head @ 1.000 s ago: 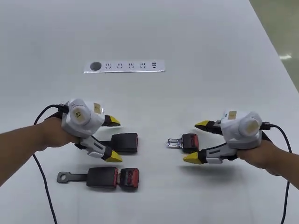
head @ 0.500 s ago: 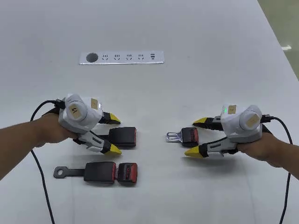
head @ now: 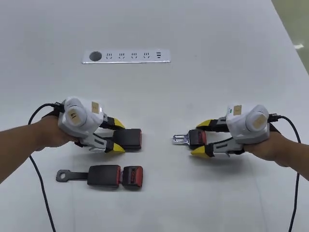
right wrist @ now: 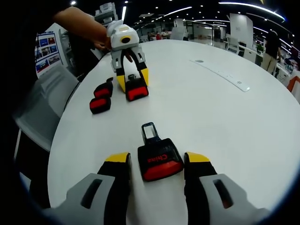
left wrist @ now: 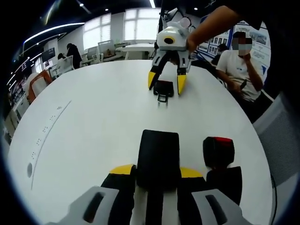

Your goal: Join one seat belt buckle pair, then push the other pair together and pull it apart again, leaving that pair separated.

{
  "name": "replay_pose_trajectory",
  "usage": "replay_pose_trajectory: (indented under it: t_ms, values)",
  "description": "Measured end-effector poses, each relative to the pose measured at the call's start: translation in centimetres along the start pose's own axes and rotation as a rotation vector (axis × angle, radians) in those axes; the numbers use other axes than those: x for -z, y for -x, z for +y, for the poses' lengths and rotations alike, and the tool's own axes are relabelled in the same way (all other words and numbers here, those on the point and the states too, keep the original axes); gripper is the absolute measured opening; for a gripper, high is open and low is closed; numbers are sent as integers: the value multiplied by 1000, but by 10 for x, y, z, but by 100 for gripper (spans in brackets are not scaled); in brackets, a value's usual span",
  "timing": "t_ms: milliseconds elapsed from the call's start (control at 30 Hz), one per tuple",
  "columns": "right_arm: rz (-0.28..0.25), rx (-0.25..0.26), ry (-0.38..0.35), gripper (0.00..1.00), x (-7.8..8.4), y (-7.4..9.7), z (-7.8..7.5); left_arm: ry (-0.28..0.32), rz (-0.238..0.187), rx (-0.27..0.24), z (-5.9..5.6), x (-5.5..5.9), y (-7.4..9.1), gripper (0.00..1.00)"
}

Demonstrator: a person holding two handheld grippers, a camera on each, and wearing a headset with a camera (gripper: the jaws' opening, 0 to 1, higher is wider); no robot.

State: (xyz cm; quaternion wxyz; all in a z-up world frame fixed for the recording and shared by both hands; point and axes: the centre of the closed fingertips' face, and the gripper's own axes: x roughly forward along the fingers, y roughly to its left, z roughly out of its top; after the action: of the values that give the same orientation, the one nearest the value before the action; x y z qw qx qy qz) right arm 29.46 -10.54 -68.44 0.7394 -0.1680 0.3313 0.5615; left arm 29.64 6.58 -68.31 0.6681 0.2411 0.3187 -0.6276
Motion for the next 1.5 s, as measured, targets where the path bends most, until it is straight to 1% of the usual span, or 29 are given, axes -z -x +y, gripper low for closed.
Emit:
replay_pose_trajectory:
  t_ms: [133,167,233,300,433,500,600,767,900,1033,1200,1433,1500]
  values:
    - [7,16,16,37,0,-2,-2,-29,-1,-3,1,3,0,34]
    - [13,21,60,36,-1,-2,-4,-33,1,-3,2,2,1,34]
    - [1,16,26,36,-2,-3,-1,-36,2,-2,2,4,1,34]
    - [-1,8,47,36,-3,-3,-1,-37,3,-1,2,3,1,34]
    - [-17,3,58,36,-2,-2,0,-27,-6,-1,2,5,2,34]
    - [-28,0,46,36,-2,-2,-1,-29,-5,0,3,6,1,34]
    - [-44,0,44,35,-5,-2,2,-29,-3,3,3,6,1,34]
    - [-68,7,31,35,-4,-3,1,-25,-3,2,3,6,1,33]
    - [-81,11,25,35,-5,-4,1,-27,1,6,3,6,0,33]
    - [-91,16,23,35,-10,-5,4,-27,4,7,3,7,0,33]
    - [-110,12,23,35,-16,-13,7,-28,11,8,1,6,0,33]
    - [-130,11,20,35,-24,-21,11,-30,21,14,2,8,0,33]
    - [-134,10,19,35,-27,-24,12,-31,24,16,1,6,0,33]
